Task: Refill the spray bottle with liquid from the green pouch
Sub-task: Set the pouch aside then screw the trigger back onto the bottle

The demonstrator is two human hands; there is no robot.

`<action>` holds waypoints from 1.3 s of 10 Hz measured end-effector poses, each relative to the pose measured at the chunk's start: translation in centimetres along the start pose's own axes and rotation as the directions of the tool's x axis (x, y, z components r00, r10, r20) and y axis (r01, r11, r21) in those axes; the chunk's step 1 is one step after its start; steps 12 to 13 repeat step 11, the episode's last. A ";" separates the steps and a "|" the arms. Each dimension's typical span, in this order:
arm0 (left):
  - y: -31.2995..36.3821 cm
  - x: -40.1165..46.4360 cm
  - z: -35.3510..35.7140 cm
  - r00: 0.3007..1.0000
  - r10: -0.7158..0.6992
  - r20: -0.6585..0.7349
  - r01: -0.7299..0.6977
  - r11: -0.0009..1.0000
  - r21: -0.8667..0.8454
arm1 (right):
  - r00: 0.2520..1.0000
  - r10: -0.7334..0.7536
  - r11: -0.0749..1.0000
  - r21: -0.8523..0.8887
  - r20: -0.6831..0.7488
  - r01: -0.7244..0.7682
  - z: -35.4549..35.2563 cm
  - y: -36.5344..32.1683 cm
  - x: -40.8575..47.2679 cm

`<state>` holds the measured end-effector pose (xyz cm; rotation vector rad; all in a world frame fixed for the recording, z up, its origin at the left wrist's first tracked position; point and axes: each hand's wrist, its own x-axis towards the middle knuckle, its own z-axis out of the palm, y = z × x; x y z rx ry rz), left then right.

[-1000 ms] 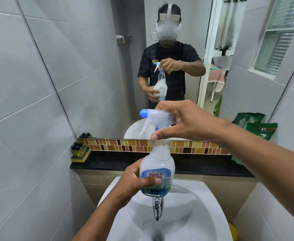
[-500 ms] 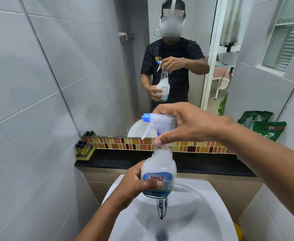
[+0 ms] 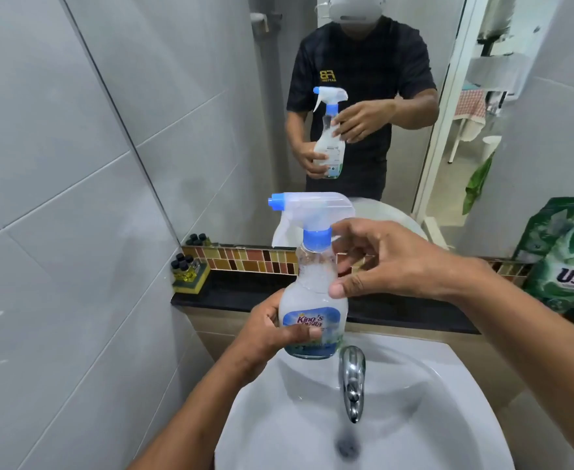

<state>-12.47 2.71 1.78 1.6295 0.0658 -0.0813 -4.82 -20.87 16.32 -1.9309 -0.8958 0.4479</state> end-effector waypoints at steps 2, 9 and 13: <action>-0.7 2.6 -6.0 0.996 -0.083 0.024 0.081 0.996 0.041 | 0.990 0.141 0.975 0.168 0.018 -0.142 7.7 6.9 3.7; -11.3 16.7 -29.0 0.955 -0.174 -0.242 0.257 0.891 0.374 | 0.937 0.268 0.962 0.122 -0.224 -0.246 23.8 17.0 32.5; -13.3 15.2 -28.7 0.918 -0.087 -0.387 0.268 0.854 0.445 | 0.937 0.294 0.952 0.144 -0.189 -0.270 26.1 17.5 33.7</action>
